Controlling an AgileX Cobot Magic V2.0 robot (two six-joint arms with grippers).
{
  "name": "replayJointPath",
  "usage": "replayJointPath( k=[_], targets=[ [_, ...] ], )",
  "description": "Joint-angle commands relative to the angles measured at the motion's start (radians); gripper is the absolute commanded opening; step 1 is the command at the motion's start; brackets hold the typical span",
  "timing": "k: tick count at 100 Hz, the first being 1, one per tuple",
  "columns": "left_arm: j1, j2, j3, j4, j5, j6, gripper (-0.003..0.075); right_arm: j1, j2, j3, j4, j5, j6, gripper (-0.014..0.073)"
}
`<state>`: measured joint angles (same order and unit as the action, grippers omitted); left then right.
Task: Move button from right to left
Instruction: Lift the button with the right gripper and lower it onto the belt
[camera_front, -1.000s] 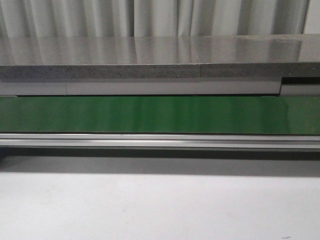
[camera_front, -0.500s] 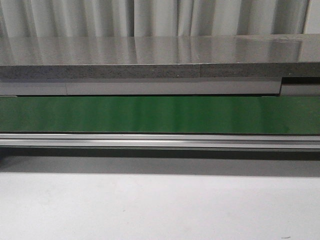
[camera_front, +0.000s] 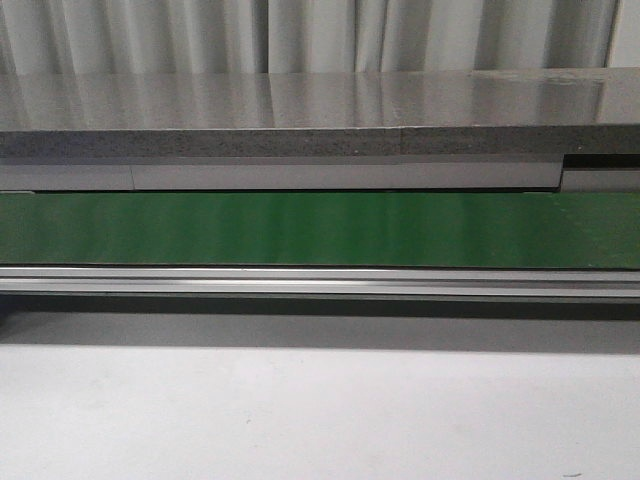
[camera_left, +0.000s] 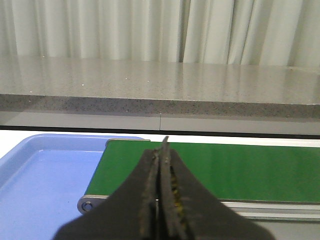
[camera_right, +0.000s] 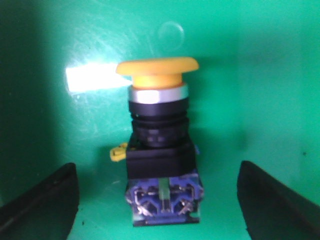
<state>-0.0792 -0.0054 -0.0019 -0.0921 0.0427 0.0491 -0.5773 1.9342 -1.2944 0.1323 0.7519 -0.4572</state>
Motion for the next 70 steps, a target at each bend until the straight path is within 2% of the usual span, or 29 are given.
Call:
replayJointPath(
  k=[1, 9, 26, 33, 51, 70],
  targets=[
    [-0.004, -0.031, 0.045, 0.0, -0.074, -0.011, -0.002, -0.004, -0.039, -0.031, 0.024, -0.023, -0.013, 0.0631],
    [-0.004, -0.031, 0.045, 0.0, -0.074, -0.011, -0.002, -0.002, -0.036, -0.031, 0.029, -0.025, -0.013, 0.0573],
    [-0.004, -0.031, 0.045, 0.0, -0.074, -0.011, -0.002, -0.002, -0.036, -0.031, 0.03, -0.039, -0.013, 0.027],
    [-0.004, -0.031, 0.045, 0.0, -0.074, -0.011, -0.002, -0.002, -0.036, -0.031, 0.032, -0.039, -0.013, 0.0205],
    [-0.004, -0.031, 0.045, 0.0, -0.074, -0.011, -0.002, -0.001, -0.052, -0.07, 0.032, 0.005, -0.013, 0.0195],
    [-0.004, -0.031, 0.045, 0.0, -0.074, -0.011, -0.002, 0.006, -0.17, -0.088, 0.059, 0.039, -0.013, 0.0195]
  ],
)
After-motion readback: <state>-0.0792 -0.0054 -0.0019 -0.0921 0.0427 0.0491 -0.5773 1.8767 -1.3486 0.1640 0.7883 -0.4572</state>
